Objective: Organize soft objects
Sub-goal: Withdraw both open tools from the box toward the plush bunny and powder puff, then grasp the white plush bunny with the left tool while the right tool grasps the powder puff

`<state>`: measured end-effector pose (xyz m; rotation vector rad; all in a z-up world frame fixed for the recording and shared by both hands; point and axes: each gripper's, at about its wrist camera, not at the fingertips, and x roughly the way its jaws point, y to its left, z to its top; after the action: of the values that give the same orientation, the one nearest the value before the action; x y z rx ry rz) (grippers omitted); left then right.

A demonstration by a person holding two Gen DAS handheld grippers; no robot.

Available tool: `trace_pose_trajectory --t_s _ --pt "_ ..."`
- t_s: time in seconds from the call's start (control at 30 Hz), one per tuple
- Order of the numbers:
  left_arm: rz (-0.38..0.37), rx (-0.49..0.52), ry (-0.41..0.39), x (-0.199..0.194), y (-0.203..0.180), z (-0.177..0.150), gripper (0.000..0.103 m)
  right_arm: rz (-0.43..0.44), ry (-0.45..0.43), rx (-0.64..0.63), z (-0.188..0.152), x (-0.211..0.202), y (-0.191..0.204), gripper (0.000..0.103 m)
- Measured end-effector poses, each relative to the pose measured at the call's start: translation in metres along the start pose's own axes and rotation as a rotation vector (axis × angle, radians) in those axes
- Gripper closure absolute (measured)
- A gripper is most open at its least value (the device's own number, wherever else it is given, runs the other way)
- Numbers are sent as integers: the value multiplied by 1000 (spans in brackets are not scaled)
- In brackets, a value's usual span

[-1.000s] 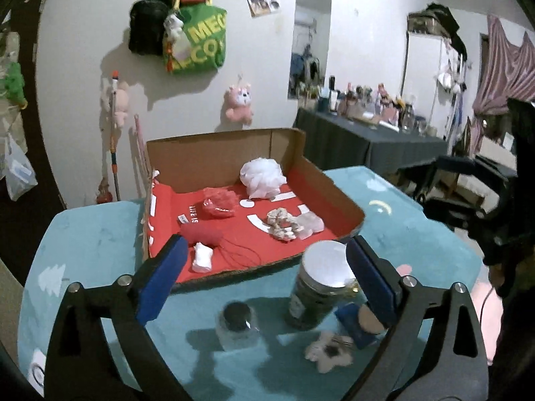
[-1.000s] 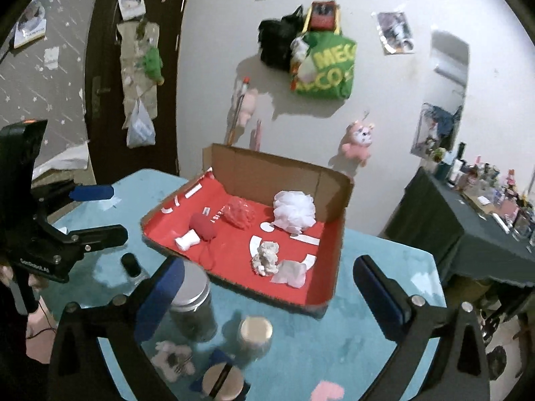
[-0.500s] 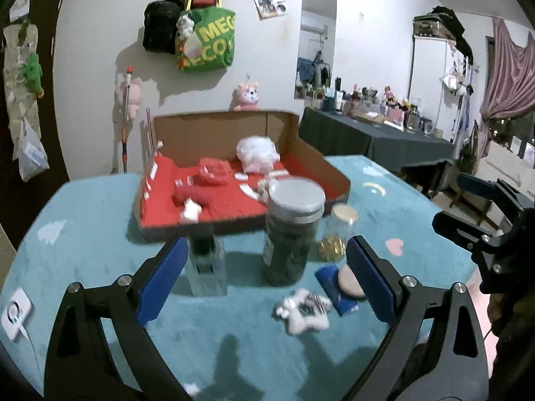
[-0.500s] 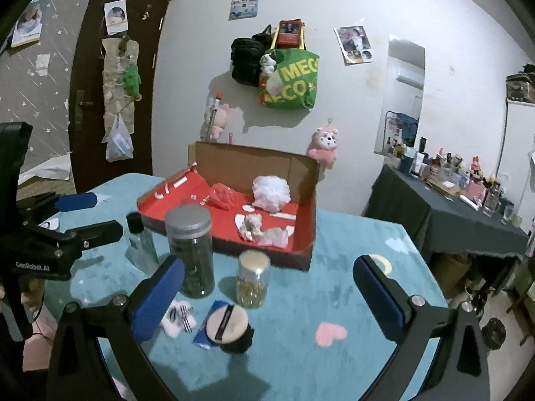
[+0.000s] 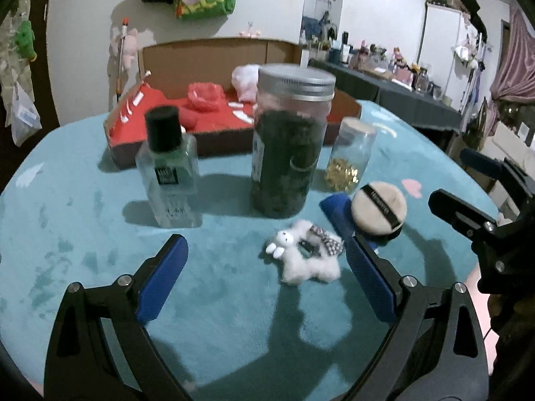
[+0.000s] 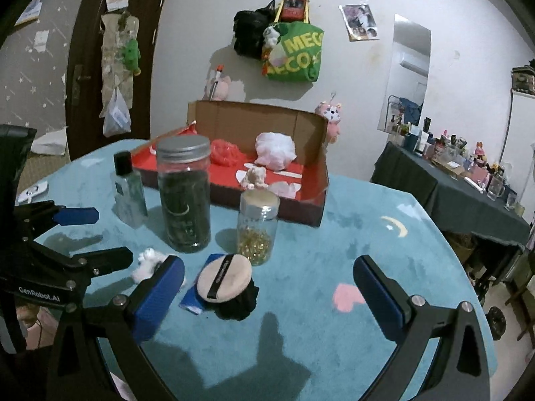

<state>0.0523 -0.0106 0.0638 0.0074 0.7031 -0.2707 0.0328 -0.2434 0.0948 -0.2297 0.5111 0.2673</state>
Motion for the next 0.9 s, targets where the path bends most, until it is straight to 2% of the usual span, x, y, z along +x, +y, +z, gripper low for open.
trace_pose_trajectory --t_s 0.23,0.57,0.73,0.83,0.9 --pt "-15 28 75 20 -5 0 6 71 52 -58 -5 17 0 0" --pt "-46 84 177 46 -14 2 6 174 119 -204 -5 44 12 0" --pt "-34 112 196 55 -16 4 6 203 136 -231 -5 52 13 5" --pt "-20 130 204 61 -16 5 7 207 142 -247 -5 56 16 12" --pt "-19 150 194 62 -18 5 14 213 144 -261 -5 58 19 17"
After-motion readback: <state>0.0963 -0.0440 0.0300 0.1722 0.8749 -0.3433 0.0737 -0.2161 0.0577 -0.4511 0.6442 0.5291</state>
